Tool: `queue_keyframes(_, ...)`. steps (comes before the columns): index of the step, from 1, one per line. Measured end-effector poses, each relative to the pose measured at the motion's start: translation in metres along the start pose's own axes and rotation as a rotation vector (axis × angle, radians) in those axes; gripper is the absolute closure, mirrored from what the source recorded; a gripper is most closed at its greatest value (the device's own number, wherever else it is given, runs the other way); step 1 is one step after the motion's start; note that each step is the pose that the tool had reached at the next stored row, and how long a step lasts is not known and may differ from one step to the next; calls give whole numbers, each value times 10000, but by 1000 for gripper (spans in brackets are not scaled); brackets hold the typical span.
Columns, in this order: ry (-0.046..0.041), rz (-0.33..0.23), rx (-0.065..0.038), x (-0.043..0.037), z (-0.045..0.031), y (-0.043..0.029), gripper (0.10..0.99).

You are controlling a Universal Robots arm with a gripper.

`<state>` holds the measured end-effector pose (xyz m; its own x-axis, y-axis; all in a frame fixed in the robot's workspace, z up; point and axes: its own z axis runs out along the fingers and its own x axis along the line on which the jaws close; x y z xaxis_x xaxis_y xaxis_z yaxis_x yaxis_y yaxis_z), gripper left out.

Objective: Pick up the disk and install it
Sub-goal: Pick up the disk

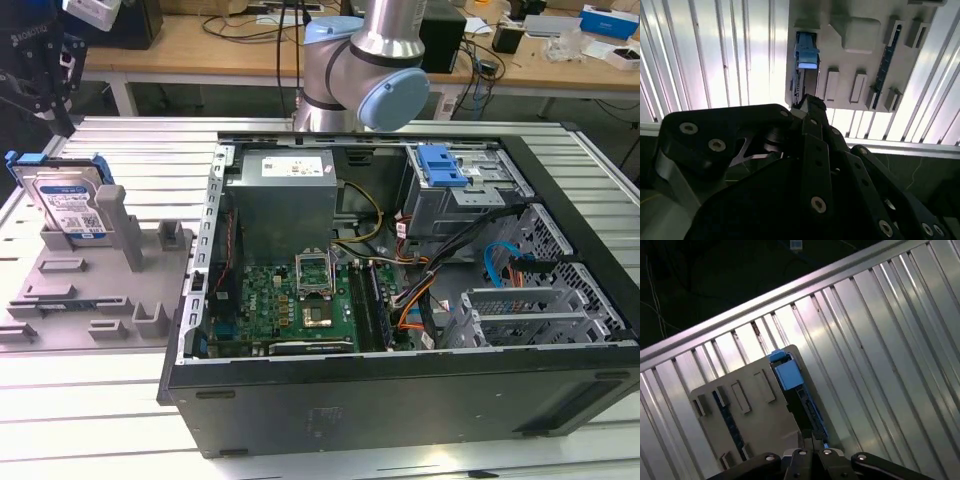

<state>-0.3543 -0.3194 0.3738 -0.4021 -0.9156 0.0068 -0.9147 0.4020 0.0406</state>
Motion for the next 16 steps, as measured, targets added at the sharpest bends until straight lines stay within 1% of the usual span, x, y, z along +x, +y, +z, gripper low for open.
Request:
queue_keyframes(1,19,-338,5,0,5,0,980)
queue_keyframes(9,107,-1965,26,0,35,-1,980)
queue_keyframes(10,166,-2453,45,0,40,-1,980)
queue_keyframes(11,196,-2726,53,0,43,-2,980)
queue_keyframes(15,280,-3440,76,-3,51,-1,980)
queue_keyframes(16,323,-3596,84,-5,50,0,980)
